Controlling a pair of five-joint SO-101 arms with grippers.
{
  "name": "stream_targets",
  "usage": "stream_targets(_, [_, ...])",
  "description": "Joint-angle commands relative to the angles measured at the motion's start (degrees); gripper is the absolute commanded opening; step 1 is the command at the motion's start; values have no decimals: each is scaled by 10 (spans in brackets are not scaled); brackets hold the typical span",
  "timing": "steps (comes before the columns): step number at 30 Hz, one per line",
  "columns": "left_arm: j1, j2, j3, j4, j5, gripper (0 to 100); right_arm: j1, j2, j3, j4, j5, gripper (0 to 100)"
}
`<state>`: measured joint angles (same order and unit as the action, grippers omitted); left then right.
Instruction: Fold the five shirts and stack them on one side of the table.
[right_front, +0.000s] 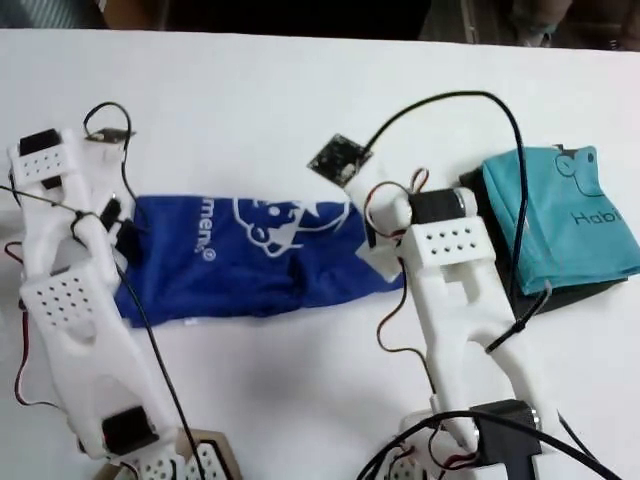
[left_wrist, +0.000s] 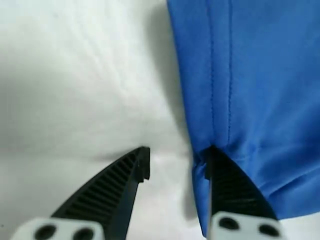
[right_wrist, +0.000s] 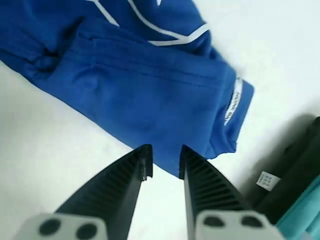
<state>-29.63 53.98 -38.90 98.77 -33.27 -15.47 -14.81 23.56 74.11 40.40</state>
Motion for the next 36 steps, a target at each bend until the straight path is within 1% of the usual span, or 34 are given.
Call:
stream_targets(1, [18, -27, -22, 25, 0, 203, -4, -30, -30, 7, -4, 98])
stream_targets(6, [22, -78, -31, 33, 0, 204, -2, -30, -27, 7, -4, 98])
stream_targets(13, [22, -54, 9, 27, 1, 203, -3, -30, -28, 9, -4, 98])
stream_targets(17, [22, -50, 3, 28, 7, 203, -3, -30, -28, 9, -4, 98])
stream_targets(23, [18, -107, -21, 33, 12, 205, -3, -27, -27, 9, -4, 98])
stream_targets(27, [22, -145, 18, 33, 12, 206, -3, -27, -27, 9, -4, 98])
stream_targets(32, [22, -149, 59, 25, 12, 205, -3, -27, -27, 9, -4, 98])
stream_targets(36, [22, -149, 100, -15, 30, 206, -3, -27, -27, 9, -4, 98])
